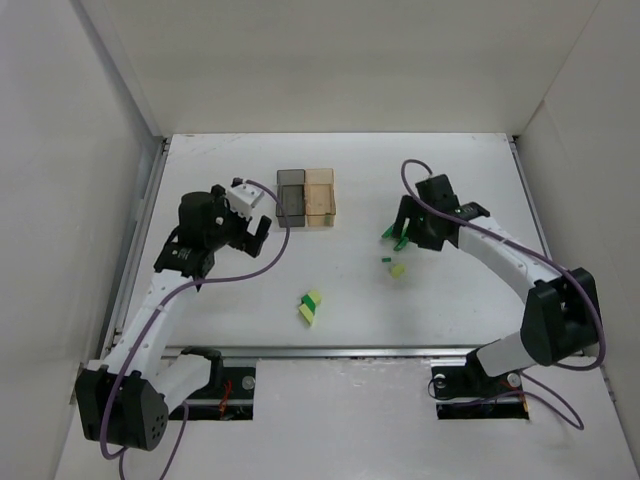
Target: Sort the legos into containers by color
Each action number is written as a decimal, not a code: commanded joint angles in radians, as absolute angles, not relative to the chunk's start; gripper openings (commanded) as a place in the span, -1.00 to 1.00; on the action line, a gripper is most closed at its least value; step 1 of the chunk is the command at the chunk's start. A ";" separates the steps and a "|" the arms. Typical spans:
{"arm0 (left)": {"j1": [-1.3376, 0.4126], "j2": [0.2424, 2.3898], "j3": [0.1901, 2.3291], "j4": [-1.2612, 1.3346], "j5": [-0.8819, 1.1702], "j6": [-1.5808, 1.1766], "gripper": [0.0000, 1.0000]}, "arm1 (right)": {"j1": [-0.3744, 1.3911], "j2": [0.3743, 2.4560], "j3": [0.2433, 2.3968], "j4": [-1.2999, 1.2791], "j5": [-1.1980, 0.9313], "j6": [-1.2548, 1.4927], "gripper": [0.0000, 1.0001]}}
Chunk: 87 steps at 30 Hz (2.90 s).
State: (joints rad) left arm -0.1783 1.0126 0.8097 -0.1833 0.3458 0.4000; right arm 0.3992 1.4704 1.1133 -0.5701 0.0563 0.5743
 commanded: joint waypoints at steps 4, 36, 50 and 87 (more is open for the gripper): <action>-0.205 1.009 0.784 -0.106 0.374 0.408 0.99 | 0.377 1.397 0.986 -0.448 0.026 0.925 0.61; -0.255 0.969 0.719 -0.074 0.314 0.417 0.99 | 0.377 1.433 0.847 -0.463 0.014 1.082 -1.00; -0.163 0.968 0.664 0.135 -0.278 -0.067 0.89 | 0.623 1.961 1.740 -0.256 -0.298 0.327 -1.00; -0.084 0.910 0.667 0.106 -0.006 0.074 1.00 | 0.877 1.758 1.376 -0.591 -0.213 0.043 0.79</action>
State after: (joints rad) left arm -0.0868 0.9554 0.6697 0.0631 -0.0219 0.0818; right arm 0.8505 1.7859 1.3899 -0.5907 -0.2550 0.0074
